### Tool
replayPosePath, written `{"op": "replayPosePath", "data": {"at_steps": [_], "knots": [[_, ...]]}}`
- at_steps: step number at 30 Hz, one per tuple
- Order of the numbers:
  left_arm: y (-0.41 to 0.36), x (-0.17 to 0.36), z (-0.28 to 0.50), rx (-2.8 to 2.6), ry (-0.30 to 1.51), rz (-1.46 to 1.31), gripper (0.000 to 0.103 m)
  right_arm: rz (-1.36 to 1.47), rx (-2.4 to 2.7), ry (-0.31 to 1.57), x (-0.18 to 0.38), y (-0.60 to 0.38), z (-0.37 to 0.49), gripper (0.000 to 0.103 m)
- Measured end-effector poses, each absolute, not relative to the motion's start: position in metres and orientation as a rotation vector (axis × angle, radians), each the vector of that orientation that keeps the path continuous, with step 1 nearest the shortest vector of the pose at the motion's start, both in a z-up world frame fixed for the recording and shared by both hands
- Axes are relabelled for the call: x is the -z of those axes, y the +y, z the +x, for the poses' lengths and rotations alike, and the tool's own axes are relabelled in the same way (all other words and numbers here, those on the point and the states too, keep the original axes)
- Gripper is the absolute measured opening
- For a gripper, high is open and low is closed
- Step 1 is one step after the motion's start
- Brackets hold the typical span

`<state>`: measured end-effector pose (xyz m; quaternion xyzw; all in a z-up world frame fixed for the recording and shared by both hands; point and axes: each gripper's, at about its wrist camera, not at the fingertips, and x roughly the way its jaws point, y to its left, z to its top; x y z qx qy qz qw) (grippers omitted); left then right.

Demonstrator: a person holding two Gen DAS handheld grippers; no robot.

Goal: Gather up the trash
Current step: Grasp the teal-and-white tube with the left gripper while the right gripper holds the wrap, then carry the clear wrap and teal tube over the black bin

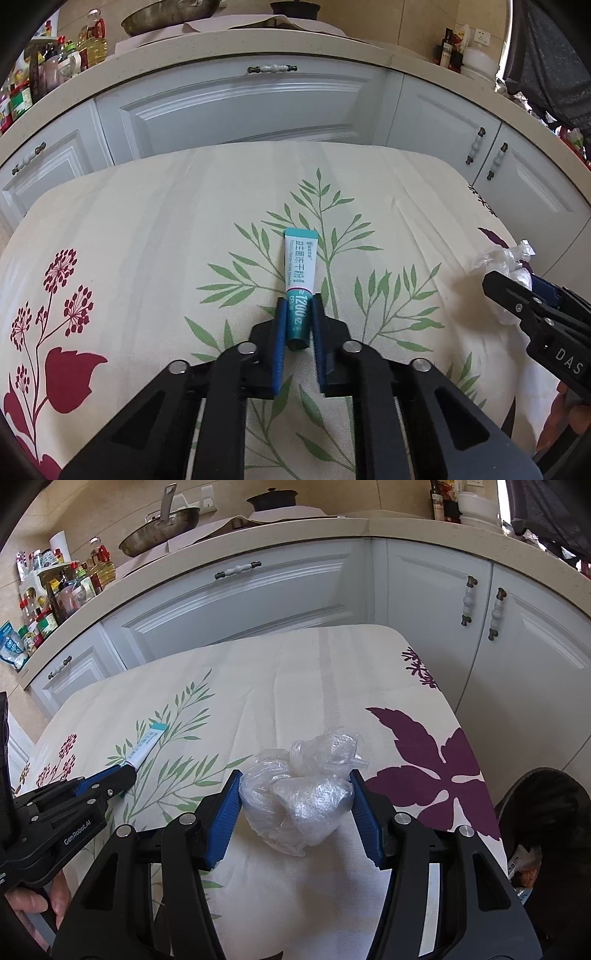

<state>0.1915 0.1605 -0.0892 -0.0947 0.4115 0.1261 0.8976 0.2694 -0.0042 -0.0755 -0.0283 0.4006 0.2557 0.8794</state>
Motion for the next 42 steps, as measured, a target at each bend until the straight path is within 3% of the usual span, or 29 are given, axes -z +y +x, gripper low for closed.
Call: {"op": "replayPosePath", "data": {"at_steps": [30, 42], "knots": [[0.151, 0.04, 0.129, -0.331, 0.661, -0.154, 0.007, -0.094, -0.571, 0.723, 0.045, -0.003, 0.219, 0.055], [0.114, 0.021, 0.111, -0.272, 0.603, -0.138, 0.007, -0.09, -0.526, 0.663, 0.025, -0.037, 0.194, 0.055]]}}
